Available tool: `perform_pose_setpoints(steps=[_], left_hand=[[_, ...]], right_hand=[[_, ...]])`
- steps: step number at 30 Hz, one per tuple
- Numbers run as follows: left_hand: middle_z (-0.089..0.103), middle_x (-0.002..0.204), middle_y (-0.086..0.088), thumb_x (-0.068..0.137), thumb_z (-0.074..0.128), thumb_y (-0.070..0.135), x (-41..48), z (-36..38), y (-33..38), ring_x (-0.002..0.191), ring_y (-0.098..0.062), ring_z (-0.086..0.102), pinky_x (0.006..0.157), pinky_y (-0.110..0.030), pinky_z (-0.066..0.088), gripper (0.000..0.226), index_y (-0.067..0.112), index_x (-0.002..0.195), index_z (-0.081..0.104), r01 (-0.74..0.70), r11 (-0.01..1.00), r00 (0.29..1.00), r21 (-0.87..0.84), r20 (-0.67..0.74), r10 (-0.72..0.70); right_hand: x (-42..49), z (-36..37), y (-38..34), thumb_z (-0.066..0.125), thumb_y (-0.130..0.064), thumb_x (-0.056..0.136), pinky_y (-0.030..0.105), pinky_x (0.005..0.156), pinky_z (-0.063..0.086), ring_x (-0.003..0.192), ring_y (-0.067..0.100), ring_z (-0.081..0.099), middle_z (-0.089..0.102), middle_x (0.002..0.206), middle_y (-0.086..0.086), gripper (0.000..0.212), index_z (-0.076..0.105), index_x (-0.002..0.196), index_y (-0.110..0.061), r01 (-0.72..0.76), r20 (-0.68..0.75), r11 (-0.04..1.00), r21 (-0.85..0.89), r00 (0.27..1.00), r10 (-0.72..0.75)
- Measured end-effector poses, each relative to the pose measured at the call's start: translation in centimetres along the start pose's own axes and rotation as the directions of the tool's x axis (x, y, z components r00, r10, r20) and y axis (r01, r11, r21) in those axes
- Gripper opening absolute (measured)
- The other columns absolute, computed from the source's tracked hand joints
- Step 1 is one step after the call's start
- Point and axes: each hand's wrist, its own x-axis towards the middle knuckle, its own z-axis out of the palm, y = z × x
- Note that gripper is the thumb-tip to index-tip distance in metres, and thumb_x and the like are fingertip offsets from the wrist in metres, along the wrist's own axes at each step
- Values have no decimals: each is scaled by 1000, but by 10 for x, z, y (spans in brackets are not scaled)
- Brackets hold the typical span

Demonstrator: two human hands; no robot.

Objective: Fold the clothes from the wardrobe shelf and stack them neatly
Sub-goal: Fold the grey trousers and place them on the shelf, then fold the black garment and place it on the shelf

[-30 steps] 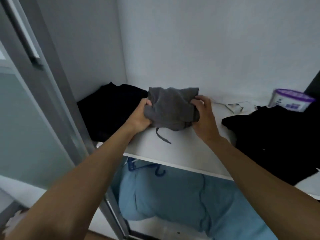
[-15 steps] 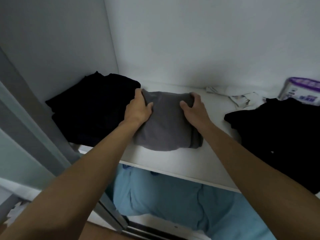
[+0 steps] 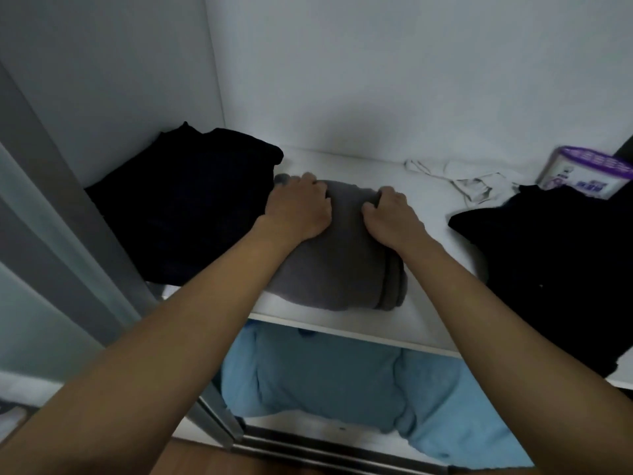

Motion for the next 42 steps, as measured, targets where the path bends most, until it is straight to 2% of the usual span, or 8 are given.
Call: perform_pose_setpoints(steps=[15, 21, 25, 29, 32, 36, 39, 42], left_hand=[[32, 157, -8, 98, 36, 24, -15, 30, -11, 147, -29, 22, 120, -60, 3, 45, 18, 142, 43, 33, 978, 999, -206, -8, -35], [36, 154, -9, 81, 51, -1, -21, -4, 67, 141, -29, 36, 119, -51, 19, 53, 16, 131, 54, -243, 887, 925, -393, -369, 89], [44, 146, -2, 90, 56, 14, -15, -2, 145, 130, -24, 47, 109, -38, 38, 40, 18, 130, 54, -290, 751, 957, -593, -195, 215], [46, 142, 0, 85, 67, 51, 0, 13, 214, 121, -21, 53, 101, -42, 47, 73, 21, 144, 36, 92, 654, 968, -751, 220, 117], [53, 131, -1, 79, 75, 53, 12, 29, 252, 113, -21, 57, 92, -42, 54, 83, 21, 143, 33, 334, 501, 901, -798, 427, 79], [61, 122, -6, 88, 69, 16, 20, 53, 298, 98, -18, 62, 80, -28, 53, 48, 17, 133, 51, 247, 458, 956, -854, 293, 29], [68, 109, -4, 88, 53, -1, 15, 58, 323, 96, -18, 66, 79, -26, 54, 34, 20, 113, 64, 158, 441, 984, -884, 180, 9], [72, 96, 0, 82, 51, -5, 4, 46, 331, 86, -15, 68, 68, -25, 54, 38, 23, 98, 70, 142, 284, 990, -948, 140, -29]], right_hand=[[-34, 14, 0, 38, -35, 103, 44, 109, 38, 133, 32, 44, 38, 151, 14, 53, 29, 152, -18, 114, -61, 989, 90, 992, -109], [-70, -56, 64, 52, -14, 92, 30, 100, 41, 123, 22, 51, 52, 136, 5, 41, 53, 133, -12, 339, -476, 939, 62, 837, -271], [-78, -112, 142, 56, -13, 86, 31, 102, 40, 118, 27, 54, 59, 127, 8, 40, 58, 126, -13, 137, -582, 990, 40, 809, -88], [-95, -133, 228, 64, -20, 91, 35, 105, 42, 124, 30, 53, 56, 134, 14, 51, 48, 139, -13, -204, -252, 971, 124, 940, 230], [-114, -120, 274, 63, -24, 94, 33, 108, 39, 129, 29, 49, 52, 142, 10, 51, 48, 142, -16, -215, -22, 976, 23, 976, 215], [-130, -103, 308, 59, -25, 98, 24, 115, 20, 143, 21, 31, 41, 154, 2, 44, 53, 141, -17, -44, -62, 998, 47, 997, 46], [-131, -106, 322, 62, -19, 96, 8, 101, 31, 127, 13, 49, 57, 136, -1, 36, 60, 132, -16, 28, -87, 967, 252, 996, -6], [-124, -122, 323, 65, -18, 95, 15, 92, 48, 107, 10, 64, 70, 114, 0, 22, 67, 117, -17, -70, -71, 738, 671, 985, 158]])
